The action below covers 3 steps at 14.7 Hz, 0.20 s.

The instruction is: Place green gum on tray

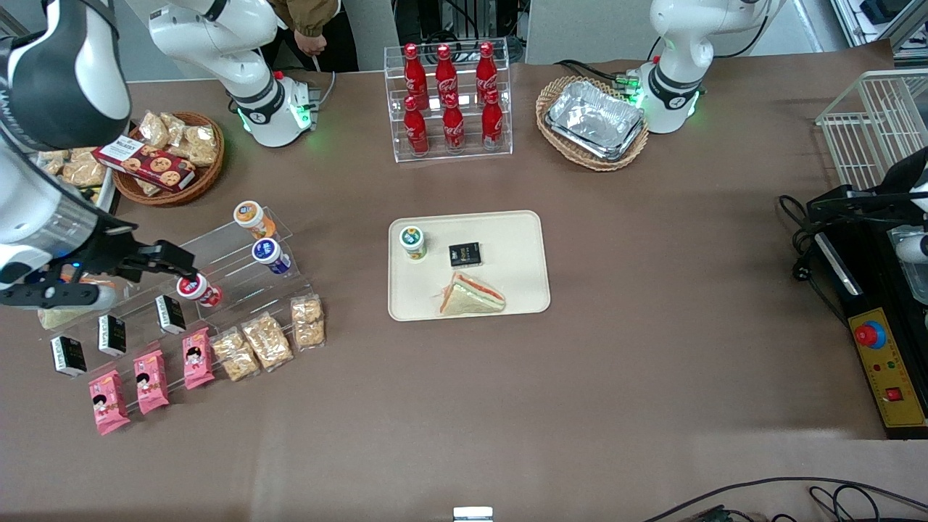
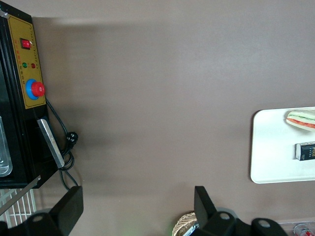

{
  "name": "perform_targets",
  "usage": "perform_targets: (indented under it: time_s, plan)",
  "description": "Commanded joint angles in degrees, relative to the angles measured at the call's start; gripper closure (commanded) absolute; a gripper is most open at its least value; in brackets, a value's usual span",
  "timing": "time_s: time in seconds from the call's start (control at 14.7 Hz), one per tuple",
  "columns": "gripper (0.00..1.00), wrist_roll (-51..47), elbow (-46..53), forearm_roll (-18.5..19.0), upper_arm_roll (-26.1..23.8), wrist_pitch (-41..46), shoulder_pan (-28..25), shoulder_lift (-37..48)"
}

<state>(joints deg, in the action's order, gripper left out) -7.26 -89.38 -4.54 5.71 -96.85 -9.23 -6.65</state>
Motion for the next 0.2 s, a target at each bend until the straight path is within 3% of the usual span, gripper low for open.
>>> perform_targets:
  time_s: [0.0, 0.14]
  plan:
    - [0.00, 1.45, 0.96, 1.20, -0.62, 1.66, 1.84, 0.23]
    - [0.00, 1.63, 0.96, 1.11, -0.62, 2.19, 2.11, 0.23]
